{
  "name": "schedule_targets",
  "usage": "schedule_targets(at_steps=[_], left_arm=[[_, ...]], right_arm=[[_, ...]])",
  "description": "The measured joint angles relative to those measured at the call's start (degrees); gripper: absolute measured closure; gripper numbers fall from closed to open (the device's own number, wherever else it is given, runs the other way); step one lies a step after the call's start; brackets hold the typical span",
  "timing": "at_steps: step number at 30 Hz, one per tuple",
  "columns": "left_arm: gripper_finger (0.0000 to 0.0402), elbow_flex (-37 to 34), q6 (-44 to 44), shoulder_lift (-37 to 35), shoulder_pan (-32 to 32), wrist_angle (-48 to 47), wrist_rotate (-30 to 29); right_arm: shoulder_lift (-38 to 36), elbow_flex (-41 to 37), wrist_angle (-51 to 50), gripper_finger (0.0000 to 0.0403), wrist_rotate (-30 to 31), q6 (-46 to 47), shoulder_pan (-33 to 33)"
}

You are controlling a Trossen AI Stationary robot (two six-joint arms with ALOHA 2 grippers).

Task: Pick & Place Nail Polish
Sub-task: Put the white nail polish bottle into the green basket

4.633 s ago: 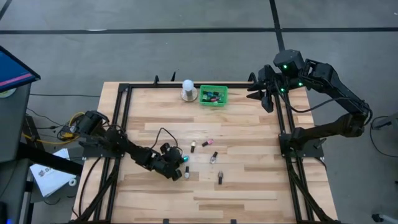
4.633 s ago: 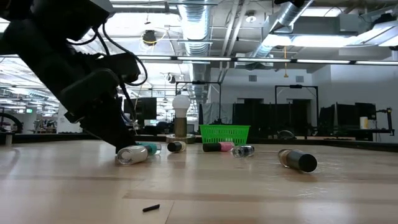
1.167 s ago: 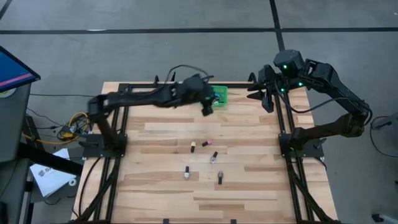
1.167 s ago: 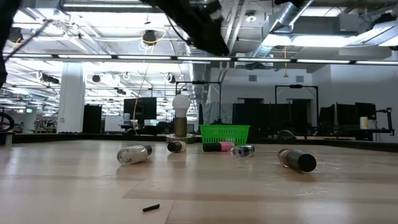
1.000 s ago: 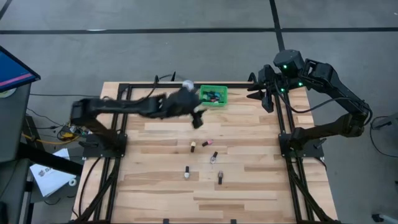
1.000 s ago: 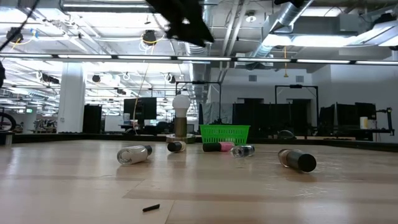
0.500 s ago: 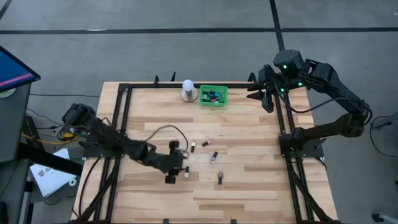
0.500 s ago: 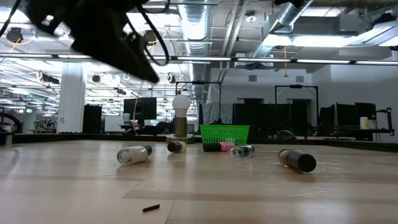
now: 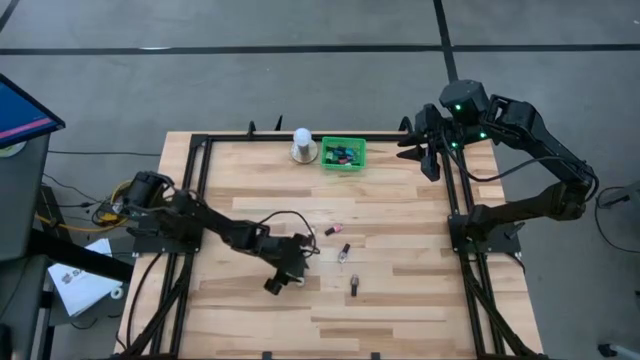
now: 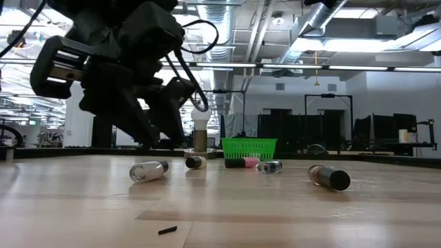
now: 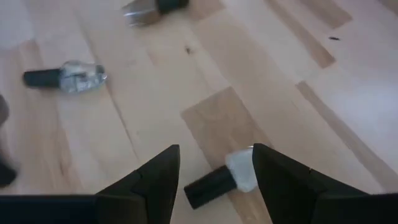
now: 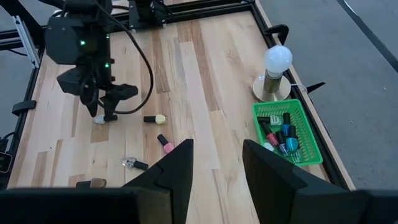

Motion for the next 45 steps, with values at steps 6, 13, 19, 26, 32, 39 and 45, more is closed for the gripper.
schedule_targets(at_steps=[6,13,19,26,32,39,45], left_arm=[[0.0204,0.0,5.97,0.0,1.51,0.16,9.92],[0.0204,-0.02,14.63,1.27,2.78,0.83,10.3],[0.0204,0.0,14.7,4.49,4.54,2.43,14.52],[0.0204,0.02,17.89,6.0,4.51,2.9,17.74],[0.0206,0.03,19.58,6.77,4.99,2.15,17.43],[0.0231,0.28,17.67,10.04,4.95,2.94,18.28],[0.0264,0.26,16.23,10.19,5.03,3.1,17.89]], right_arm=[[0.0,0.0,0.0,0.0272,0.0,-0.01,0.0],[0.0,0.0,-0.03,0.0272,0.0,0.01,0.0],[0.0,0.0,-0.45,0.0272,-0.01,0.15,0.0],[0.0,0.0,-0.76,0.0272,0.0,0.15,0.0],[0.0,0.0,-0.76,0.0272,0.0,0.15,0.0],[0.0,0.0,-1.4,0.0272,0.0,0.78,0.0],[0.0,0.0,-1.38,0.0272,0.0,1.04,0.0]])
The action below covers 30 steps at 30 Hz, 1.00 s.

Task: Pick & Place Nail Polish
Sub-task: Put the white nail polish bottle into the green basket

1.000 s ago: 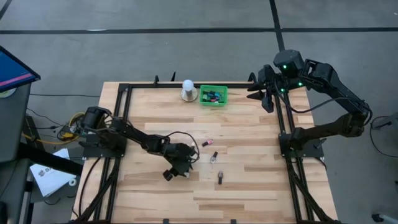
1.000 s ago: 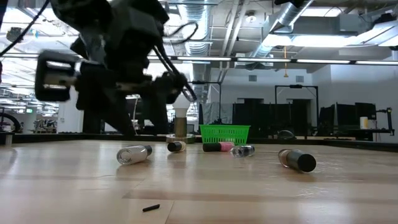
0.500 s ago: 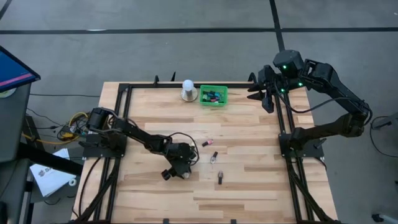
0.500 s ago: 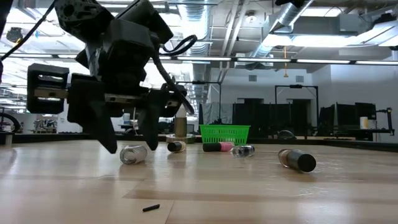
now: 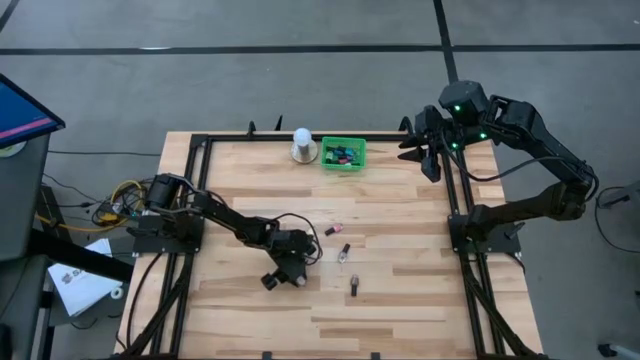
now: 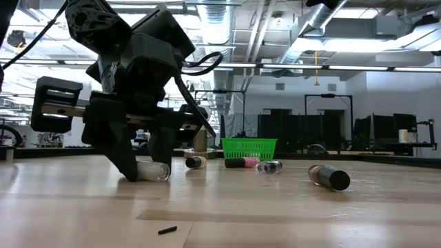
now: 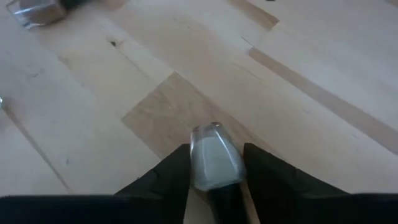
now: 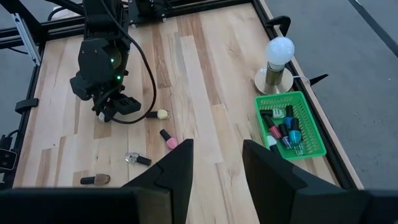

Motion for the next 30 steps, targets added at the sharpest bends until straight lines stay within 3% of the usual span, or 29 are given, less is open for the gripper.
schedule_targets(at_steps=[4,13,23,27,30], left_arm=[[0.0291,-0.04,-3.08,0.01,-0.02,-0.2,-0.3],[0.0291,-0.13,-15.45,-1.75,-0.14,-0.16,-2.94],[0.029,-0.39,-22.84,-13.71,1.87,-1.72,-16.03],[0.0284,-0.28,-22.75,-18.79,6.37,-0.65,-26.82],[0.0288,-0.31,-22.81,-20.32,11.47,3.14,-30.51]], right_arm=[[0.0,0.0,-0.01,0.0272,0.0,-0.02,0.0],[0.0,0.0,0.01,0.0272,0.02,-0.46,0.0],[0.0,0.0,-0.24,0.0272,0.02,-0.91,-0.02],[0.0,0.0,-0.24,0.0272,0.02,-1.11,-0.02],[0.0,0.0,-0.18,0.0272,0.02,-1.1,-0.02]])
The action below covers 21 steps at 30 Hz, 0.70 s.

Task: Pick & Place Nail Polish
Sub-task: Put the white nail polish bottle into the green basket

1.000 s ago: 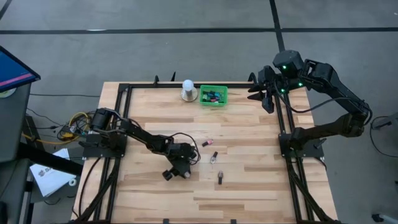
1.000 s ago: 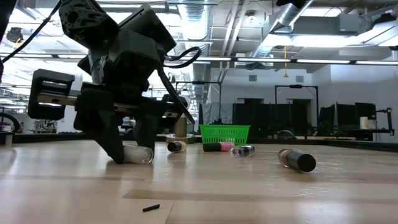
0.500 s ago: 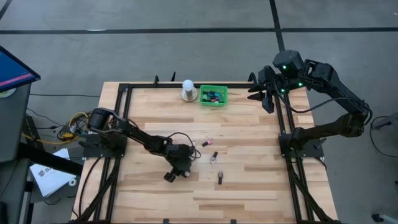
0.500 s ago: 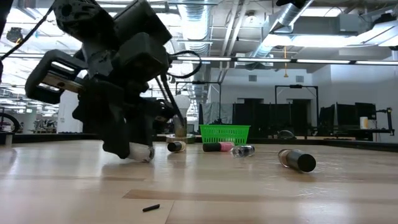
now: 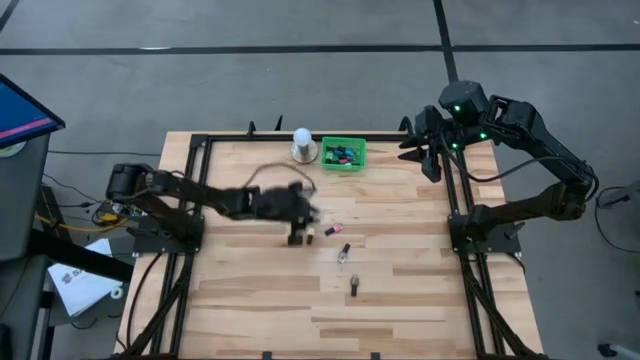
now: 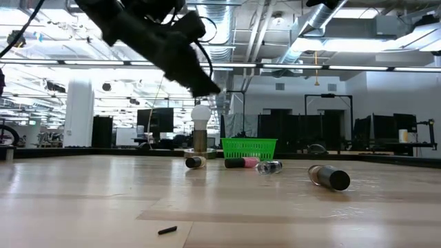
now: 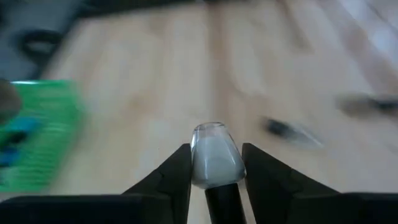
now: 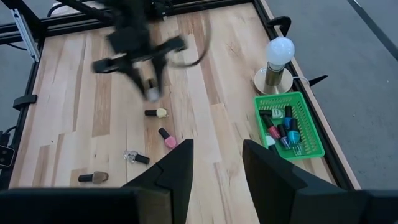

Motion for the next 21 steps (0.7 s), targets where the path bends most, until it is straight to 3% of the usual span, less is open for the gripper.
schedule_targets(at_steps=[6,15,21], left_arm=[[0.0284,0.15,6.06,1.49,8.03,12.51,1.4],[0.0283,7.2,14.05,8.9,13.88,12.96,3.89],[0.0286,16.98,11.66,17.26,17.1,13.7,-2.08]], right_arm=[[0.0,0.0,0.21,0.0272,0.0,0.01,0.02],[0.0,0.0,0.21,0.0272,0.01,0.2,-0.01],[0.0,0.0,0.4,0.0272,0.0,0.2,0.01]])
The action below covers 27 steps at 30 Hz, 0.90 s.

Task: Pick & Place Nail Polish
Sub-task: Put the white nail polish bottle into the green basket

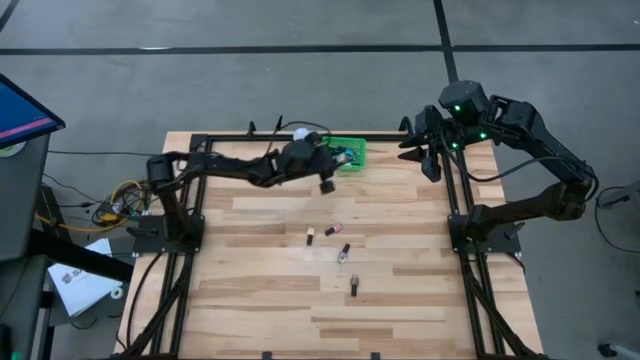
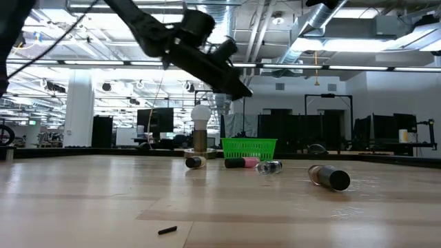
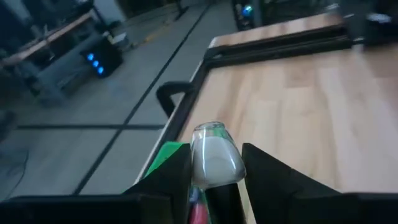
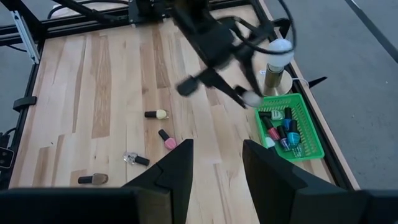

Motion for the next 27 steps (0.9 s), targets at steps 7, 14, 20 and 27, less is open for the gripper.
schedule_targets(at_steps=[7,14,20,27], left_arm=[[0.0284,11.63,-2.47,10.66,0.43,-0.01,-5.12],[0.0281,16.6,-7.24,15.22,-0.74,-0.31,-17.32],[0.0287,16.73,-17.49,15.35,-1.88,-0.76,-20.66],[0.028,16.25,-26.51,15.35,-2.49,-1.48,-20.94]], right_arm=[[0.0,0.0,0.02,0.0272,0.01,0.0,-0.01],[0.0,0.0,-1.44,0.0272,0.0,0.0,-0.01],[0.0,0.0,-2.18,0.0272,0.0,-0.11,-0.01],[0.0,0.0,-2.21,0.0272,0.0,-1.23,-0.01]])
